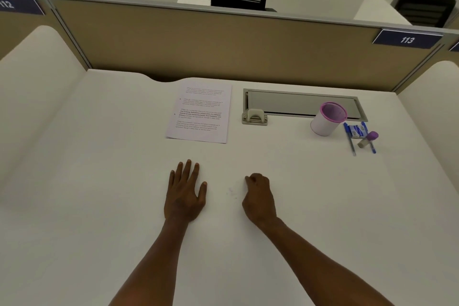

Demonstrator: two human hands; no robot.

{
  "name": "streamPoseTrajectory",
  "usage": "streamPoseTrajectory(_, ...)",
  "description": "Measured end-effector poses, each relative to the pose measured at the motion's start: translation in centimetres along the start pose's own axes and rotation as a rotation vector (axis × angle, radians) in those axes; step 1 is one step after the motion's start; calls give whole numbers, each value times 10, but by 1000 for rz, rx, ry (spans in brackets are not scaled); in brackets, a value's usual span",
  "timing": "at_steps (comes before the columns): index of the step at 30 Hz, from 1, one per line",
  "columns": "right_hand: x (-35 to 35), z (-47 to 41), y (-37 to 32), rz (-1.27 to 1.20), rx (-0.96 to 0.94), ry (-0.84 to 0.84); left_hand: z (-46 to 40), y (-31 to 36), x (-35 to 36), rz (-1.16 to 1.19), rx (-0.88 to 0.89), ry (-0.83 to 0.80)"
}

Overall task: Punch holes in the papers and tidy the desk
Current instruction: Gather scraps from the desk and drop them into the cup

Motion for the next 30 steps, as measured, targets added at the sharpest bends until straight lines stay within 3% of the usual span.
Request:
streamPoseTrajectory(4,13,6,-9,1,-159,-87,0,0,1,12,-1,-7)
streamPoseTrajectory(8,13,-11,-12,-26,-137,-108,0,-1,1,20,2,-6)
streamPoseTrajectory(13,21,2,-20,71,-375,-161,-1,-1,2,13,-7,-18)
streamPoseTrajectory(19,13,-23,-20,-1,-239,-114,1,0,0,13,-7,-3)
streamPoseTrajectory(27,5,-3,-9,89,-527,-209,0,0,-1,11,-4,-2)
streamPoseTrajectory(30,-4,2,1,-1,-422,-134,0,0,0,11,-7,3)
Point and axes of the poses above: each hand's wrist, its own z-axis away from the middle knuckle, its own x-axis out of the palm, y = z × x, the point moved 2 cm from there along -z, towards the middle knuckle, and after that the axes turned 3 degrees about -x, right-handed, at the moved point
